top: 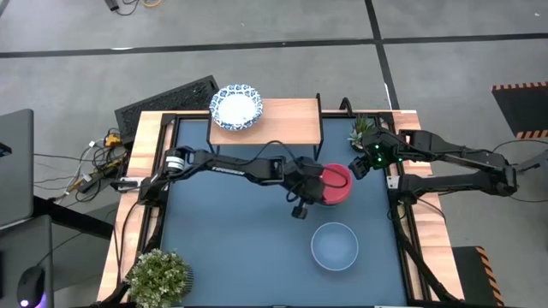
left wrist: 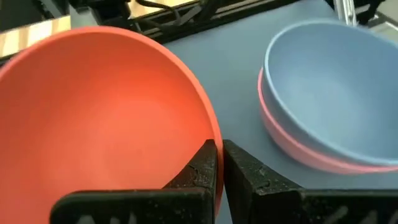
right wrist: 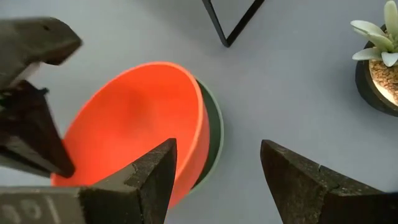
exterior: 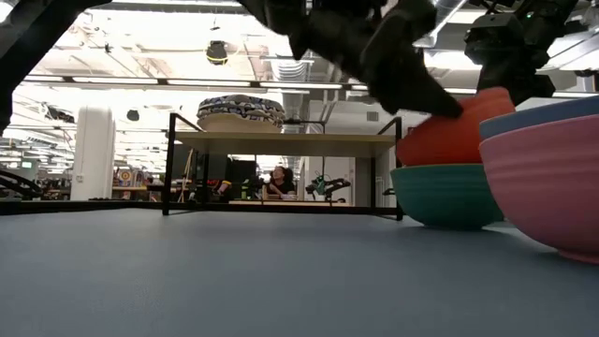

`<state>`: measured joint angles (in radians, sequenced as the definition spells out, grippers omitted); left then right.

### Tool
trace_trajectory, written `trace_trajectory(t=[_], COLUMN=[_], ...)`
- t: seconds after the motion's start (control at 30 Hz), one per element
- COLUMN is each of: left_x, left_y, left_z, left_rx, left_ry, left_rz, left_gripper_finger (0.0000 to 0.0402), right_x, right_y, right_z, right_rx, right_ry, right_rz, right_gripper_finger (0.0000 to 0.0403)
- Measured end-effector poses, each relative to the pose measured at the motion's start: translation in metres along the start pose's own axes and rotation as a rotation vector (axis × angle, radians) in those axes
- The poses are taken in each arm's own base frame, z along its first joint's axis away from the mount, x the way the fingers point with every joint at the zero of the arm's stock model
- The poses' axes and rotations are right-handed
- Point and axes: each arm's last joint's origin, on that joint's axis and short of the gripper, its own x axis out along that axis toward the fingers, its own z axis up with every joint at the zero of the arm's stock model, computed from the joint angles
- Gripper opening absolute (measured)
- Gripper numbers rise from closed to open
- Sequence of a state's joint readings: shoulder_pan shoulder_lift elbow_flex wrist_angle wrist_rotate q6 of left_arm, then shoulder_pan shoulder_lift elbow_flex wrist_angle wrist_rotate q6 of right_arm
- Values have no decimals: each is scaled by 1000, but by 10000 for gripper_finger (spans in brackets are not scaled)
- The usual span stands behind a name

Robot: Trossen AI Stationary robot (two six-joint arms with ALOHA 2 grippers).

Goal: Place and stack bowls onto a shelf
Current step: Put the orange bowl on the shelf

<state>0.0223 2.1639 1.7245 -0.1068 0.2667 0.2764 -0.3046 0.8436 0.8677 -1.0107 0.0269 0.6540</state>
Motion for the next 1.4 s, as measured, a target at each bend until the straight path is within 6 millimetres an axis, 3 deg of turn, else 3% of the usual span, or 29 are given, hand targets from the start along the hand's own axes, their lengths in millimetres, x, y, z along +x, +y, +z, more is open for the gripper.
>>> trace_trajectory(t=[0.37, 0.7, 0.9, 1.27, 1.4], left_x=[-43, -82, -105, -137, -148], left_y=[9, 35, 52, 105, 123], left_z=[52, 73, 83, 60, 49], left_rx=[-2, -16, 4, -48, -153], left_ry=[254, 395, 418, 523, 504], left_rz=[106, 438, 532, 606, 544], left_gripper_finger=[1, 0, 0, 0, 0], right_x=[-4, -17, -21, -20, -20], right_y=[-4, -19, -23, -24, -24], right_z=[2, 5, 5, 6, 6], right_rx=[36, 147, 168, 160, 158], right_ry=[-31, -139, -164, -168, -169], right_rz=[2, -29, -33, -35, -36], right_gripper_finger=[260, 260, 260, 260, 260])
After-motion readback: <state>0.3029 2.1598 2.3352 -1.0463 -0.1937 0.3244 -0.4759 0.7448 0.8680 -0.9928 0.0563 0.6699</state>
